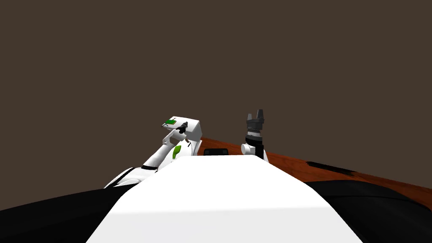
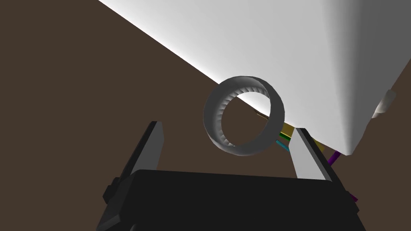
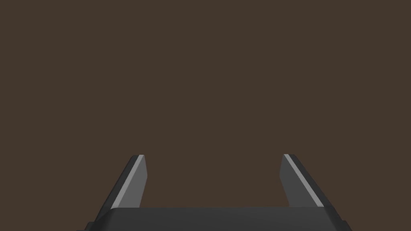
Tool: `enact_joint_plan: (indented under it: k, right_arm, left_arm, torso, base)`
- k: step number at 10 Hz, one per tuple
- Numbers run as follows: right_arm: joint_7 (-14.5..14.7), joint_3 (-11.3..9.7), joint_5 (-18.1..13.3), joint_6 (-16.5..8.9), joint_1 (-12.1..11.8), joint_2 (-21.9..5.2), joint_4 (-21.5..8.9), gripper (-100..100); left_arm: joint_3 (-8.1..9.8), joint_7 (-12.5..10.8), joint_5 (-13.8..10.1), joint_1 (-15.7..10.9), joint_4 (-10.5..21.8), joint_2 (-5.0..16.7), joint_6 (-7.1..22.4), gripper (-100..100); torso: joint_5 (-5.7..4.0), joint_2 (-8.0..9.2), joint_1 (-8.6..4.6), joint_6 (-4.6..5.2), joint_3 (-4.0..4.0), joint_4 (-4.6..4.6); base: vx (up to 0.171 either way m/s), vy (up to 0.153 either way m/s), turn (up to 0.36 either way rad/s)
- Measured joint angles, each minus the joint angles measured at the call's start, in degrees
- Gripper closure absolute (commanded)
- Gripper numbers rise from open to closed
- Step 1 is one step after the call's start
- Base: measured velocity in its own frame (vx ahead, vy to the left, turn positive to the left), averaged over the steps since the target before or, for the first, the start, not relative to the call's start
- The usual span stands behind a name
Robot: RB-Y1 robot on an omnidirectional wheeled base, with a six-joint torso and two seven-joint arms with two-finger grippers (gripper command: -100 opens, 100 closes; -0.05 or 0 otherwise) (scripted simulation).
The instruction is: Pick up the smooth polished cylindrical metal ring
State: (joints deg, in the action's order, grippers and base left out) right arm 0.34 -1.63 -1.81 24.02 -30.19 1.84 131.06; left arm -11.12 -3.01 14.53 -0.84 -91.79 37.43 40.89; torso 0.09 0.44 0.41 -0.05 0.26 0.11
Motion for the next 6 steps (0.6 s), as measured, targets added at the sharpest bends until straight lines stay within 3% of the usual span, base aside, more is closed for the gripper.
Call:
enact_joint_plan:
  k: [3,6]
  right_arm:
    - [0.00,0.00,0.00,0.00,0.00,0.00,0.00,0]
    - [0.00,0.01,0.00,0.00,-0.02,0.00,0.00,0]
  left_arm:
    - [1.75,0.11,2.94,-4.03,4.63,-4.34,2.30,-100]
    - [2.82,0.29,4.79,-7.22,8.33,-7.34,4.11,-100]
  torso:
    - [-0.02,-0.01,-0.09,-0.01,-0.01,0.00]
    - [-0.01,-0.16,-0.03,-0.08,-0.09,-0.03]
  base:
    - [-0.123,0.064,-0.164]
    - [-0.106,0.072,-0.200]
